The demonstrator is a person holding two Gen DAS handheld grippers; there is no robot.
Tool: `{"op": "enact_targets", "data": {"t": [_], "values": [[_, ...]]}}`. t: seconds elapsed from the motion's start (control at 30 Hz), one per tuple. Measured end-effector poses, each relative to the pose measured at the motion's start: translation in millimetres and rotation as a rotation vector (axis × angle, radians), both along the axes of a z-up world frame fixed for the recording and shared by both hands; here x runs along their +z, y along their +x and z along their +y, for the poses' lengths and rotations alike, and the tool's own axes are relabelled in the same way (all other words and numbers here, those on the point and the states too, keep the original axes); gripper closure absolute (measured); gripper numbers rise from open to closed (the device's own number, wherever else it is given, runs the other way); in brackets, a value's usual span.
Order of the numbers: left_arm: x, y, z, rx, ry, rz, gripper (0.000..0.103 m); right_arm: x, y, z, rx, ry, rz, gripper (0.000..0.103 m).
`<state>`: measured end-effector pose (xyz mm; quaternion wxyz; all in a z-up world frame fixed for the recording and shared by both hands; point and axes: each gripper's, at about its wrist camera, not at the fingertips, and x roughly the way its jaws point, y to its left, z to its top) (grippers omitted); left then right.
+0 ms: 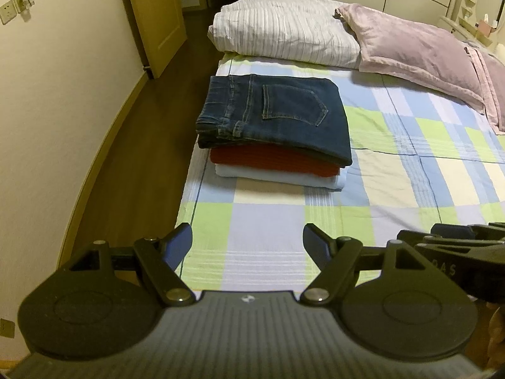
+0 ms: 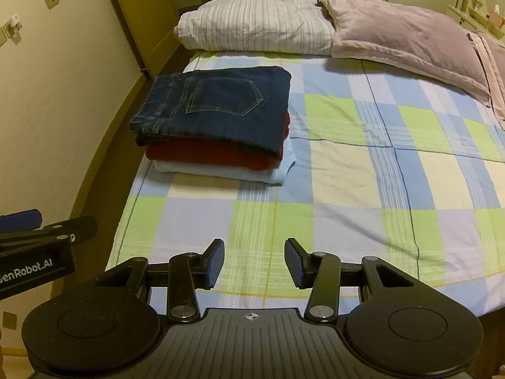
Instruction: Fold clothes
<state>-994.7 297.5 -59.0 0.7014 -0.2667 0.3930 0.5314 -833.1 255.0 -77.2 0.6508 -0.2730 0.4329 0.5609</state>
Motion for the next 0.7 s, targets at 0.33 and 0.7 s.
{"op": "enact_targets", "data": {"t": [0.33, 0.7], "values": [[-14.9, 0.6, 16.2, -0.004, -0.012, 0.005, 0.029, -7.3, 2.6, 16.8, 0.001, -0.006, -0.003, 0.057], [-15.6, -5.1, 26.1, 0.007, 0.011, 0.016, 0.028, -8.6, 0.2, 29.6, 0.009, -0.005, -0.009, 0.057]]}}
